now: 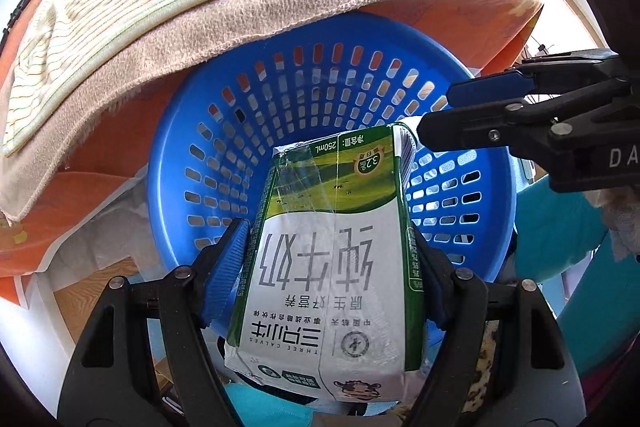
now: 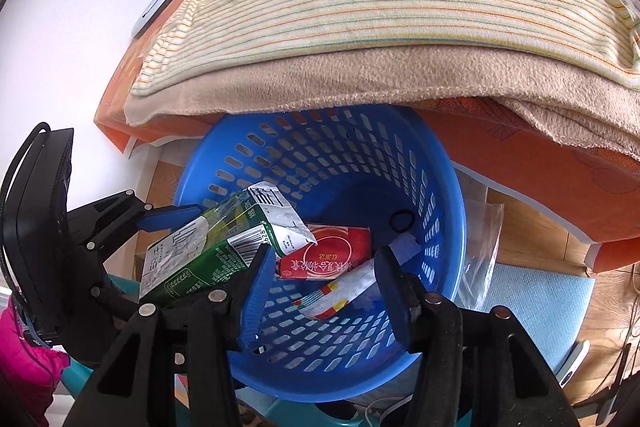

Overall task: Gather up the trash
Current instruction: 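Open the left gripper to drop the milk carton into the basket, then return both grippers to the towel while the right gripper grasps the white plastic bag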

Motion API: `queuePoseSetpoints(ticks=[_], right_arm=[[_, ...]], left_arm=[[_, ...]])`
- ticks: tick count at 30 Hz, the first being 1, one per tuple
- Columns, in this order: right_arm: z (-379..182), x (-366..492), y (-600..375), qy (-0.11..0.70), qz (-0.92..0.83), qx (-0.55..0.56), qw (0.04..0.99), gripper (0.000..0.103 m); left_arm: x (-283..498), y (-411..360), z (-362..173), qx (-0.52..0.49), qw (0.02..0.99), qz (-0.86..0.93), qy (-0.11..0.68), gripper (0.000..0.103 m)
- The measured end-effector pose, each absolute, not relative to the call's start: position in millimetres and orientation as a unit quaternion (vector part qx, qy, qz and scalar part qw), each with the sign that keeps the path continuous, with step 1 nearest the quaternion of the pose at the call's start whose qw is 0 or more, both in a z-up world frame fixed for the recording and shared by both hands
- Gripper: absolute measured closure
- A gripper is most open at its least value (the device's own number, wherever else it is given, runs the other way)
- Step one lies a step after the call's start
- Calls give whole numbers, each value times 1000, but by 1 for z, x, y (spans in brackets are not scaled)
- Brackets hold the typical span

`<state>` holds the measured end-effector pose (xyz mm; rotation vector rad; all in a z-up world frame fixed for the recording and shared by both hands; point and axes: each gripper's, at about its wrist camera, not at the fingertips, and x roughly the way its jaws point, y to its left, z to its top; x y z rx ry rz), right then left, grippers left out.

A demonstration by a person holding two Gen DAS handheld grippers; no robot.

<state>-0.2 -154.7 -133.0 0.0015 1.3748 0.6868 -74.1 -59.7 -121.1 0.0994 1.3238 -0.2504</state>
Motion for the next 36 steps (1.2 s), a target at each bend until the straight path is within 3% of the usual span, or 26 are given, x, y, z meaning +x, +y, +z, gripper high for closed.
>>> queuePoseSetpoints(ticks=[13, 23, 24, 27, 36], right_arm=[[-132, 4, -156, 622, 309, 3, 720, 49], [-107, 9, -160, 604, 311, 8, 734, 49], [-103, 10, -160, 600, 311, 8, 737, 47], [-87, 14, -160, 581, 310, 5, 753, 20], [-40, 49, -162, 522, 303, -9, 797, 16]], left_arm=[[-75, -59, -100, 33, 793, -128, 595, 25], [-54, -29, -46, 10, 833, -96, 545, 25], [-49, -25, -41, 12, 838, -89, 539, 25], [-34, -12, -30, 13, 850, -69, 522, 25], [15, 19, -7, -24, 865, -39, 500, 25]])
